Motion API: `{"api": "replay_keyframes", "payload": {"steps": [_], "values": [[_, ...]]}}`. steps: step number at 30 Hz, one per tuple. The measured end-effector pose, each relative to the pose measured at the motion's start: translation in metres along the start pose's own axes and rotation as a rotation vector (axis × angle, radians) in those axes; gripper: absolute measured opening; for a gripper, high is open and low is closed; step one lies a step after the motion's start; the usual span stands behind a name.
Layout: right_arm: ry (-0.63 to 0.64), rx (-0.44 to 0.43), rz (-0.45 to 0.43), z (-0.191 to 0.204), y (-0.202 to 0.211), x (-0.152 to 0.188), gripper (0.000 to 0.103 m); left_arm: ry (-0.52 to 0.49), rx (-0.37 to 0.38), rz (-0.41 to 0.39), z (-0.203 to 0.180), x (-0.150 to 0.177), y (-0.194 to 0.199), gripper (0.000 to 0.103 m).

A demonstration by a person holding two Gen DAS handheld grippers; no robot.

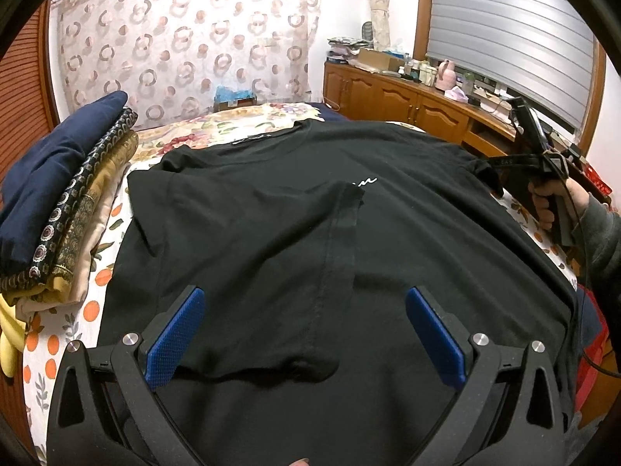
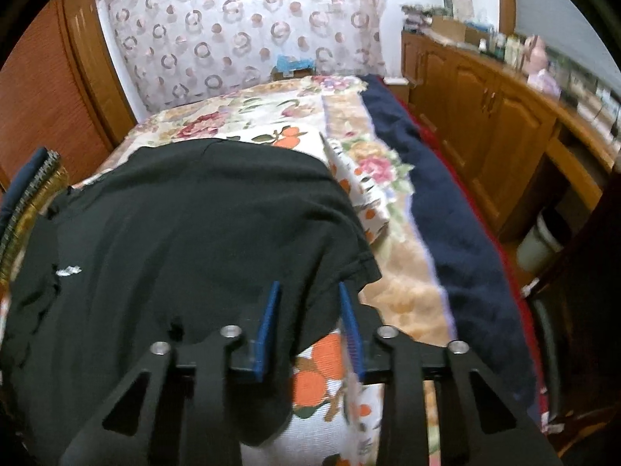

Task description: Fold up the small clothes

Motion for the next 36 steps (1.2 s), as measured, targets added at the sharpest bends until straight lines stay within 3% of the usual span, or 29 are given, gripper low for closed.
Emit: {"api": "replay_keyframes", "payload": {"steps": [2, 9, 15, 16, 17, 18, 20, 29, 34, 36], "values": [[0.013, 0.005, -0.039, 0.009, 0.009, 0.007, 0.009, 0.003, -0.001, -0.002, 0.001, 0.001, 0.001, 0.103], [0.099, -0.014, -0.166, 0.049, 0.055, 0.006, 0.007, 0.018, -0.006, -0.009, 0.008, 0.001, 0.004, 0.103], [0.247, -0.149, -0.212, 0.132, 0.079, -0.002, 0.008, 0.035, -0.008, -0.009, 0.015, 0.003, 0.004, 0.103], [0.263, -0.188, -0.214, 0.143, 0.081, 0.000, 0.010, 0.035, -0.009, -0.008, 0.015, 0.004, 0.004, 0.103], [0.281, -0.224, -0.214, 0.156, 0.085, 0.003, 0.021, 0.036, -0.011, -0.008, 0.016, 0.004, 0.004, 0.103], [0.297, -0.245, -0.212, 0.164, 0.086, 0.006, 0.040, 0.036, -0.012, -0.009, 0.016, 0.004, 0.005, 0.103], [0.318, -0.260, -0.214, 0.171, 0.088, 0.014, 0.050, 0.035, -0.013, -0.014, 0.017, 0.004, 0.007, 0.103], [0.255, -0.200, -0.091, 0.132, 0.047, 0.029, 0.050, 0.057, -0.010, -0.016, 0.024, 0.004, 0.005, 0.103], [0.214, -0.187, -0.004, 0.141, 0.018, 0.032, 0.050, 0.049, -0.013, -0.012, 0.025, 0.004, 0.006, 0.103], [0.205, -0.183, 0.015, 0.149, 0.006, 0.018, 0.050, 0.045, -0.016, -0.009, 0.027, 0.004, 0.005, 0.103]]}}
Point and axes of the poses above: each gripper's, at about its wrist camera, not at the fingertips, and y roughly against the way its jaws point, z to its left, x to its underside, the point moved 4 cm from there along -y, roughly the way its jaws point, and after that the axes turned 1 degree about -x, right-handed, at the moved point
